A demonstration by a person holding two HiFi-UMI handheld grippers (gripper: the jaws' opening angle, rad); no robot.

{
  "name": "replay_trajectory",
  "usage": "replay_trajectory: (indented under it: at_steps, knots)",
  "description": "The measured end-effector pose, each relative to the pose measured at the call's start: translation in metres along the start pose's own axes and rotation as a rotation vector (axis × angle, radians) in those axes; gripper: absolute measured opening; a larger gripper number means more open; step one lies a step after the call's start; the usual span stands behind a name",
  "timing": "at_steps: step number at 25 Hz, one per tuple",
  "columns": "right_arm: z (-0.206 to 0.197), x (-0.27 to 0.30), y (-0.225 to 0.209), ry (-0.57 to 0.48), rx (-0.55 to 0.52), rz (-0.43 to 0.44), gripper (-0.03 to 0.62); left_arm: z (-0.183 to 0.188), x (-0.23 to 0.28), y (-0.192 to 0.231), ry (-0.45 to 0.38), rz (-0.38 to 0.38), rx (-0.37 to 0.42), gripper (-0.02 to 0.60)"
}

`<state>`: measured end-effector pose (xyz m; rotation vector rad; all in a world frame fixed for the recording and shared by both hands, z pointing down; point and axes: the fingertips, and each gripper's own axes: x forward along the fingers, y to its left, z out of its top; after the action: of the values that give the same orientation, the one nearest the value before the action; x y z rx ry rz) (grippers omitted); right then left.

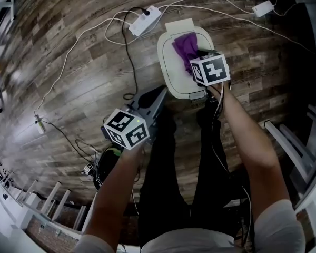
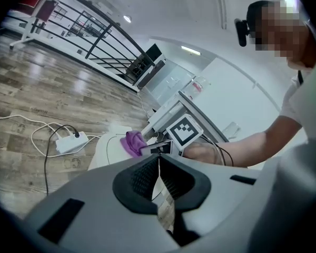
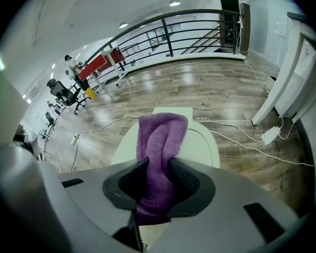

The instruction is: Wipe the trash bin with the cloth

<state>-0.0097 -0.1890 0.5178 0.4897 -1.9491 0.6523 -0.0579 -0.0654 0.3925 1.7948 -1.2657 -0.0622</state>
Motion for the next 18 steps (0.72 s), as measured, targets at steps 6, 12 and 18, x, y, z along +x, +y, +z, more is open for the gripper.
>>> replay_trajectory:
  at_steps: [6,12,18]
  knots:
    - [-0.013,-0.014,-0.04,-0.004,0.04,-0.038,0.106,-0.004,0.024,-0.016,0.027,-0.025,0.008,0.011]
    - [-0.026,-0.024,-0.075,0.005,0.043,-0.089,0.106,-0.006,0.043,-0.029,0.043,-0.045,0.015,0.011]
    - [-0.044,-0.04,-0.117,0.027,0.064,-0.184,0.106,-0.01,0.052,-0.032,0.054,-0.047,0.018,0.011]
